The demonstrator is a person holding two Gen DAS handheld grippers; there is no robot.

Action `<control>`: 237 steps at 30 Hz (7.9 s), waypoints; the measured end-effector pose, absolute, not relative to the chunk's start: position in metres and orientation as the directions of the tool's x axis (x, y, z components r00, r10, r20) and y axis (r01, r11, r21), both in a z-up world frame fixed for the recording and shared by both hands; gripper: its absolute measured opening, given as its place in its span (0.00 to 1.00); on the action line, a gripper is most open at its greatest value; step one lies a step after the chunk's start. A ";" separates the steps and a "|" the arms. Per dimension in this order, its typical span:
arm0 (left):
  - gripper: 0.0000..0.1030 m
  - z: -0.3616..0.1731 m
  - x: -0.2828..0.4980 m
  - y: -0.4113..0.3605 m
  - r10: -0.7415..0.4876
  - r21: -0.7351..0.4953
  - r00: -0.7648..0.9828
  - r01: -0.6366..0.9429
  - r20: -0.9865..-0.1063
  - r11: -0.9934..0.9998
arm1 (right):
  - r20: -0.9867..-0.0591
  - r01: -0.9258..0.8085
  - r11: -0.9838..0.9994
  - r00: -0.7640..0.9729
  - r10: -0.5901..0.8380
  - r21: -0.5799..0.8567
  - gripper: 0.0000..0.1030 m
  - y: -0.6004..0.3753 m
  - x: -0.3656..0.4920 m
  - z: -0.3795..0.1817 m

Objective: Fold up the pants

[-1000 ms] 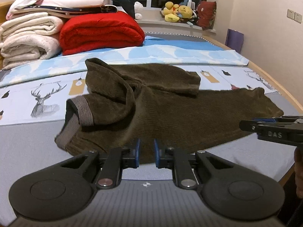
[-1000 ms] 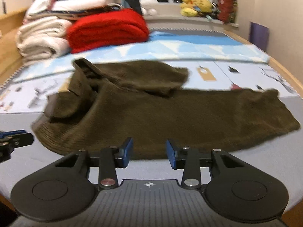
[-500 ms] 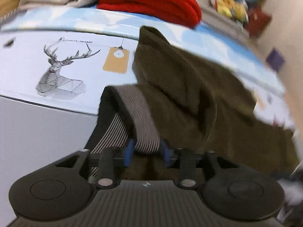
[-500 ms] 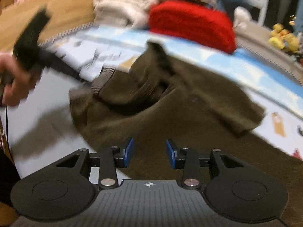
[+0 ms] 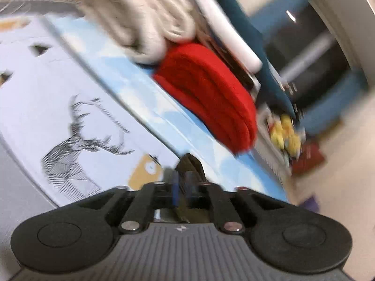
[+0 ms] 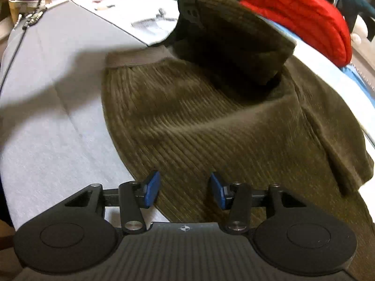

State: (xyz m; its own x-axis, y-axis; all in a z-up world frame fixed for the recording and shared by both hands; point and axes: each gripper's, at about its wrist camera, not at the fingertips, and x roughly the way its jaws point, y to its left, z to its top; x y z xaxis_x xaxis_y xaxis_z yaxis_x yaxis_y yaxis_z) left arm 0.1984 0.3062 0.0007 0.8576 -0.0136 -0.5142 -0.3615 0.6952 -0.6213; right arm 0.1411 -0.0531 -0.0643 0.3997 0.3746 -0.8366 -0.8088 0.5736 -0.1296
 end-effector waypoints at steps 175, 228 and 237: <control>0.11 0.050 0.246 0.073 0.120 -0.034 0.690 -0.206 -0.714 0.978 | -0.554 -0.115 0.992 0.830 0.066 -0.055 0.19 -0.340 0.186 0.046; 0.52 -0.050 0.263 0.093 -0.410 -0.156 0.417 0.521 -0.812 0.839 | -0.711 0.243 0.970 0.679 -0.181 -0.015 0.24 -0.400 0.386 0.068; 0.54 -0.024 0.280 0.140 -0.250 -0.134 0.574 0.238 -0.780 0.962 | -0.872 0.680 0.661 0.484 -0.080 0.317 0.30 -0.497 0.290 -0.085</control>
State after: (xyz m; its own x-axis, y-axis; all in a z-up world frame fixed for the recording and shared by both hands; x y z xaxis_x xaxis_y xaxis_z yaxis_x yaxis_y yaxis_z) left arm 0.2799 0.1395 -0.0238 0.5742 -0.2503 -0.7796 0.2380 0.9620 -0.1336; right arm 0.2898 -0.4973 -0.0853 0.4836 -0.0799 -0.8716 0.6800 0.6613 0.3166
